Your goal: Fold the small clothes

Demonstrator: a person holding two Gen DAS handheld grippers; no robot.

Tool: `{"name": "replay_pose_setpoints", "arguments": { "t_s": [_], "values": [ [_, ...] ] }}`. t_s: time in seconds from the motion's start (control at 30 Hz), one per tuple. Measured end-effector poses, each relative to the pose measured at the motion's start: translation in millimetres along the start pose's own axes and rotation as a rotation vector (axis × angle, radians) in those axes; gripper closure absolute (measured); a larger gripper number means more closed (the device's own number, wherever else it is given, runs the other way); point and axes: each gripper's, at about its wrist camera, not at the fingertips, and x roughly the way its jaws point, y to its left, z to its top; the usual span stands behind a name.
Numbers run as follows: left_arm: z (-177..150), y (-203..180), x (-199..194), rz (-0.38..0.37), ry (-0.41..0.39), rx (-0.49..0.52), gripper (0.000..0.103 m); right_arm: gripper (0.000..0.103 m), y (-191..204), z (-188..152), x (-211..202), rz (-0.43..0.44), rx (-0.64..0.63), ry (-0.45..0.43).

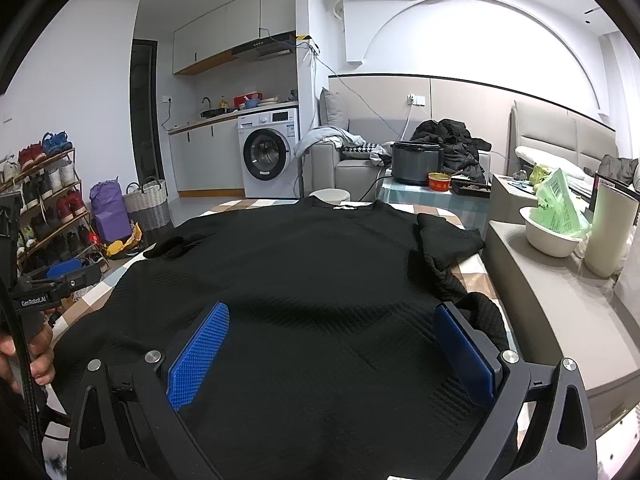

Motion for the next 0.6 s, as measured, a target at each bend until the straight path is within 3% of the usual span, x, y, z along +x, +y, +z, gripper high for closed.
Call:
{"name": "replay_pose_setpoints", "arguments": {
  "t_s": [0.6],
  "values": [
    [-4.1,1.6,11.6,-0.010,0.025,-0.006,0.001,0.000,0.7,-0.4,2.0,-0.010,-0.005,0.016]
  ]
}}
